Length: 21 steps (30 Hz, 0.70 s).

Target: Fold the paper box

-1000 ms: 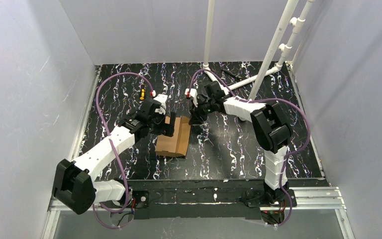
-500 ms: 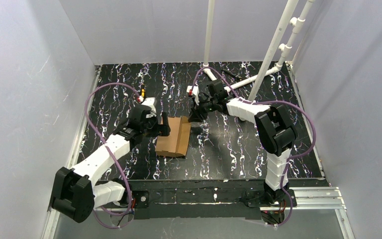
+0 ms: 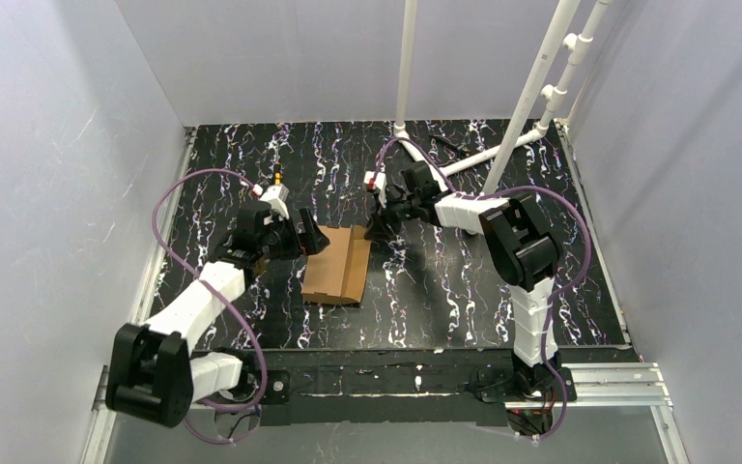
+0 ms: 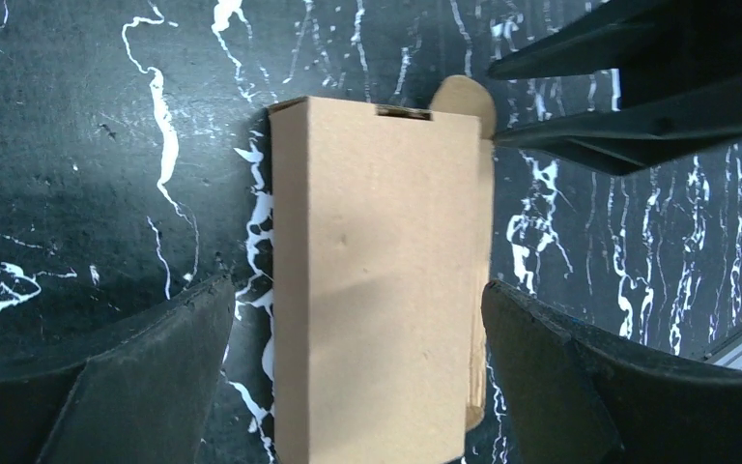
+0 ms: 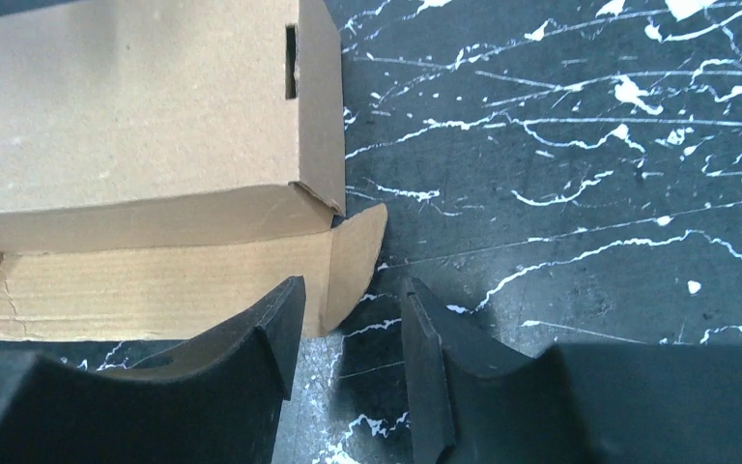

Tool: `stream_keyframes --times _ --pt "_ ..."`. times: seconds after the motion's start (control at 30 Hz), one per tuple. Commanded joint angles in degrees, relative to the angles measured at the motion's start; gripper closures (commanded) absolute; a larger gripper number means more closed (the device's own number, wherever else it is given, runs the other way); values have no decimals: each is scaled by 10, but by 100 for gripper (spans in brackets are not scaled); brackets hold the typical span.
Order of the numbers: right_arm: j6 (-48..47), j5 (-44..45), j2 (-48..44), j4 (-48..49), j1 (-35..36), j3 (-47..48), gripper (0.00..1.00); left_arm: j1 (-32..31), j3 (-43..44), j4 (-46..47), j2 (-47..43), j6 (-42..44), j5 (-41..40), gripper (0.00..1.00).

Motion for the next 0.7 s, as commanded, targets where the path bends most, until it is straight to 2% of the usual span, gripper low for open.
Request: stream_keyframes --times 0.0,0.1,0.4,0.67 --pt "45 -32 5 57 -2 24 50 17 46 1 60 16 60 2" --pt "59 -32 12 59 -2 24 50 17 60 -27 73 30 52 2" --pt "104 -40 30 67 -11 24 51 14 70 -18 109 50 77 2" --pt "129 -39 33 90 -17 17 56 -22 78 -29 115 88 21 2"
